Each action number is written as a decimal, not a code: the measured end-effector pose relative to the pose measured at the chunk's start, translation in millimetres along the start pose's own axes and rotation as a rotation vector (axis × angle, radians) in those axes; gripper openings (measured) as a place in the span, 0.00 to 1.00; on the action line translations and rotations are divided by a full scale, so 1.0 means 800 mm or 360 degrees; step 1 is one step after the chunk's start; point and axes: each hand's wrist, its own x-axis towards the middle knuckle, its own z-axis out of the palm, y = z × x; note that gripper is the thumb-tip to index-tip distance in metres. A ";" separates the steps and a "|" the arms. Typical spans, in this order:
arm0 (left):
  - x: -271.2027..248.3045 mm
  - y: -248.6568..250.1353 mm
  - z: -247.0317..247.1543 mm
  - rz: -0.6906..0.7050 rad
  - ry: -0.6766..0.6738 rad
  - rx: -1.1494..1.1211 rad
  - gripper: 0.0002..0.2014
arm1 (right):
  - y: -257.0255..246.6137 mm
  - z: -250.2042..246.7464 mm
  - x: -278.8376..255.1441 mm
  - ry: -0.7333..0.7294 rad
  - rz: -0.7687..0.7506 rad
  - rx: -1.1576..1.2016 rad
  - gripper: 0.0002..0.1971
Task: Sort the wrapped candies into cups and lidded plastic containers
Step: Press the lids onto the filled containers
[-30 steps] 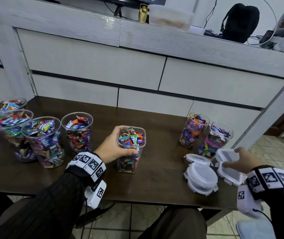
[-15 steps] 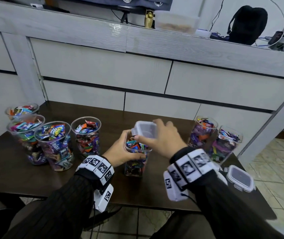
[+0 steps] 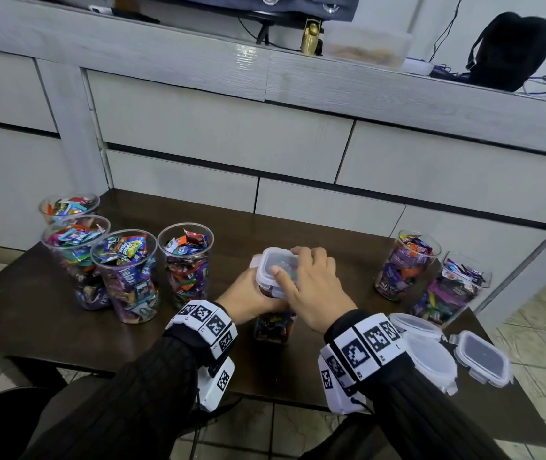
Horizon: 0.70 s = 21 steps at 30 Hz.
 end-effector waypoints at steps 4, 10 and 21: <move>0.000 0.002 0.000 -0.0002 -0.0029 0.0005 0.47 | 0.000 0.000 0.001 -0.0031 -0.0072 -0.0045 0.28; -0.002 0.001 0.000 0.0024 -0.0001 -0.0077 0.47 | 0.022 -0.014 0.011 -0.0140 -0.0215 0.0068 0.27; -0.010 0.008 -0.003 0.0039 -0.0049 -0.0036 0.51 | 0.039 -0.013 0.007 -0.0246 -0.0096 0.0675 0.21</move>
